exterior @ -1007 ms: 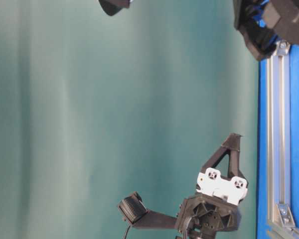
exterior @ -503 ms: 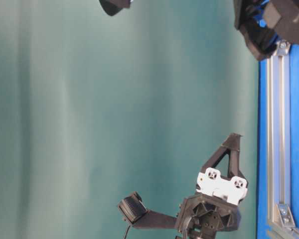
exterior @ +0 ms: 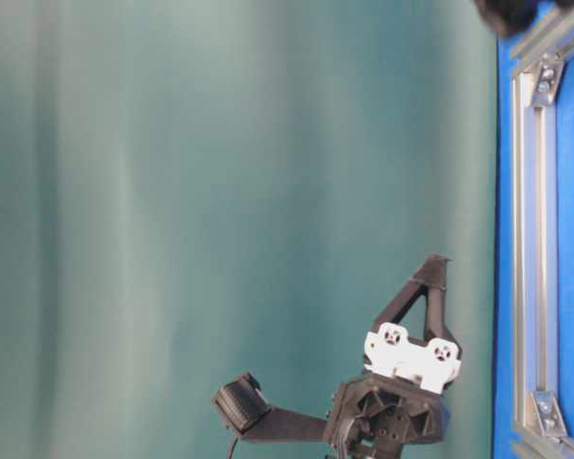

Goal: Insert the wire through the string loop located on the right side.
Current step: 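Swing the right gripper right and aim the plug at the white zip-tie loop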

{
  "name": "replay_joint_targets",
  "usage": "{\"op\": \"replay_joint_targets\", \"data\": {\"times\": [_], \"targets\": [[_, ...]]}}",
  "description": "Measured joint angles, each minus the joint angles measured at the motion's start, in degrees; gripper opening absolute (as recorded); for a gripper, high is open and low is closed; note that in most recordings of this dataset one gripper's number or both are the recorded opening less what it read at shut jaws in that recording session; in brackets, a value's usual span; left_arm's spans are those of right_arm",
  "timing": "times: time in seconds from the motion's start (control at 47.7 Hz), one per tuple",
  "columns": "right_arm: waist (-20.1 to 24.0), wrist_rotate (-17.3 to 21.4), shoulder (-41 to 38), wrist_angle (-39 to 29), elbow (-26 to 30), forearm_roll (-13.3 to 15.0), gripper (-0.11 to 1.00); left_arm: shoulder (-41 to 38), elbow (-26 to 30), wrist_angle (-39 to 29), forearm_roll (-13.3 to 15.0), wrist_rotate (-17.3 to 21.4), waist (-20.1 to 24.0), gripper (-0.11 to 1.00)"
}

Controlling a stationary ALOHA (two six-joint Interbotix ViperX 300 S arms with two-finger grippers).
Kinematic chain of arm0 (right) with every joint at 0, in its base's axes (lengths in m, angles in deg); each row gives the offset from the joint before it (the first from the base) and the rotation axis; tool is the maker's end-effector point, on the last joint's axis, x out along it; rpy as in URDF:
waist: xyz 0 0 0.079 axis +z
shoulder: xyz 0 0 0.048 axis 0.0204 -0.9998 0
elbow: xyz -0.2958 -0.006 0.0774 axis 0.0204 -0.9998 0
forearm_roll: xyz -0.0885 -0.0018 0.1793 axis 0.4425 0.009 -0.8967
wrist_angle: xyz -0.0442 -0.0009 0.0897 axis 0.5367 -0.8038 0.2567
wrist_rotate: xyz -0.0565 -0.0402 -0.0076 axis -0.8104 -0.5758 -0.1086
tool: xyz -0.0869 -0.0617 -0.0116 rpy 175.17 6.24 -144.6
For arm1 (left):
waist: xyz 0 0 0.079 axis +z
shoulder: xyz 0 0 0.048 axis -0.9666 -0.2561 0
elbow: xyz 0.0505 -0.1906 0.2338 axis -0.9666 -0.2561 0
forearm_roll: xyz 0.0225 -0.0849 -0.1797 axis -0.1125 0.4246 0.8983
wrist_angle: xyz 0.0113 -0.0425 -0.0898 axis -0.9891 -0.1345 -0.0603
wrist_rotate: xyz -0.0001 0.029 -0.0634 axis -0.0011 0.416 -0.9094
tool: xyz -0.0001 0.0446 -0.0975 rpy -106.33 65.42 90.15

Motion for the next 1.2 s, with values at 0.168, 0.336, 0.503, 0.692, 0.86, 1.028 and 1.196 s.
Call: {"op": "replay_joint_targets", "data": {"times": [0.168, 0.336, 0.503, 0.692, 0.86, 1.028, 1.196], "targets": [[2.11, 0.0, 7.21, 0.0, -7.47, -3.08, -0.03, 0.26, -0.35, 0.0, -0.09, -0.18, 0.0, 0.0], [3.69, 0.0, 15.03, 0.09, -15.47, -5.71, -0.03, 0.62, -0.7, 0.0, -0.09, -0.26, 0.0, 0.0], [3.87, 0.09, 22.59, -0.88, -21.36, -6.5, -0.03, 1.05, -1.23, 0.0, -0.09, -0.26, 0.0, 0.0], [3.87, 0.09, 30.59, -4.83, -25.49, -6.59, -0.03, 1.76, -1.58, 0.09, 0.0, -0.26, -0.18, 0.0], [3.87, -0.26, 34.63, -6.06, -27.69, -6.59, -0.03, 1.85, -1.58, 0.0, -0.09, -0.26, -0.35, 0.0], [3.87, -0.7, 34.45, -5.63, -27.95, -6.5, -0.03, 1.85, -1.58, 0.0, -0.09, -0.26, -0.44, 0.0], [0.79, -1.85, 34.1, -5.19, -28.39, -6.59, -0.03, 1.85, -1.58, 0.0, -0.09, -0.26, -0.44, 0.0]]}}
